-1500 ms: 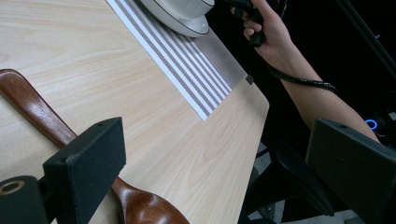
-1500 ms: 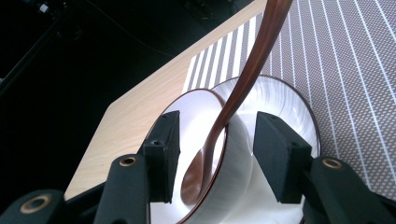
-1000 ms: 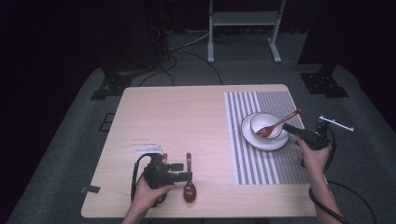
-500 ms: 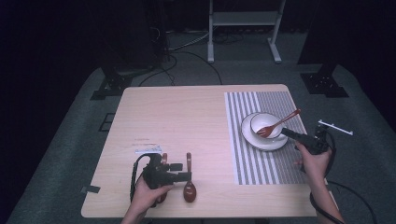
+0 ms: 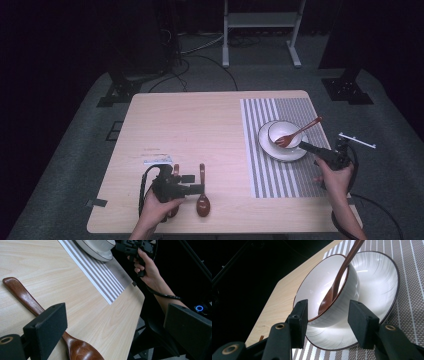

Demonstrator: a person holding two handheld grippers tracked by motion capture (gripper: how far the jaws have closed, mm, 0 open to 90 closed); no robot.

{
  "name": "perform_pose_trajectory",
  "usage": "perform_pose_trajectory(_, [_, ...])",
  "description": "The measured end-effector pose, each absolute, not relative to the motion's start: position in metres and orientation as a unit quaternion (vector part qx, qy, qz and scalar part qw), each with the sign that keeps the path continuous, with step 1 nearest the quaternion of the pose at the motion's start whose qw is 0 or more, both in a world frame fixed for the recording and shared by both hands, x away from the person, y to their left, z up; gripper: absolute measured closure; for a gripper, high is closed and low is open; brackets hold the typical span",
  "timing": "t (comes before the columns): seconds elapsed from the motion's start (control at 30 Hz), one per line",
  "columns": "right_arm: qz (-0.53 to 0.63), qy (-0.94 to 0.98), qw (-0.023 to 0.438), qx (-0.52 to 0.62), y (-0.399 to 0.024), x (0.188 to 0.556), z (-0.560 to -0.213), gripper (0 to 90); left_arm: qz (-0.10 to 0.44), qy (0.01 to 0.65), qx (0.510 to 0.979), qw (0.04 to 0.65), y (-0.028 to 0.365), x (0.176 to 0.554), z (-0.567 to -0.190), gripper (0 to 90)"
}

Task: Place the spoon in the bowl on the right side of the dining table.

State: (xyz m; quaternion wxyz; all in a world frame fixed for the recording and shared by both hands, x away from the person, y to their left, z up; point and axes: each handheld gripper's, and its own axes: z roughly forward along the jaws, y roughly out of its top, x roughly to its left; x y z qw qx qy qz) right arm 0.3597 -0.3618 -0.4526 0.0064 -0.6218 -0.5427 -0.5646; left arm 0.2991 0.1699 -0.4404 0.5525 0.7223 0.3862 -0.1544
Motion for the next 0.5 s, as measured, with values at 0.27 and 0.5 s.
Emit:
perform_pose_trajectory(0.27, [-0.566, -0.545, 0.014, -0.619, -0.359, 0.353, -0.456, 49.5, -0.154, 0.388, 0.721, 0.554, 0.171, 0.299, -0.440, 3.6])
perform_pose_trajectory(0.5, [-0.565, -0.548, 0.019, -0.616, -0.356, 0.348, -0.460, 49.4, -0.154, 0.388, 0.721, 0.553, 0.171, 0.299, -0.440, 3.6])
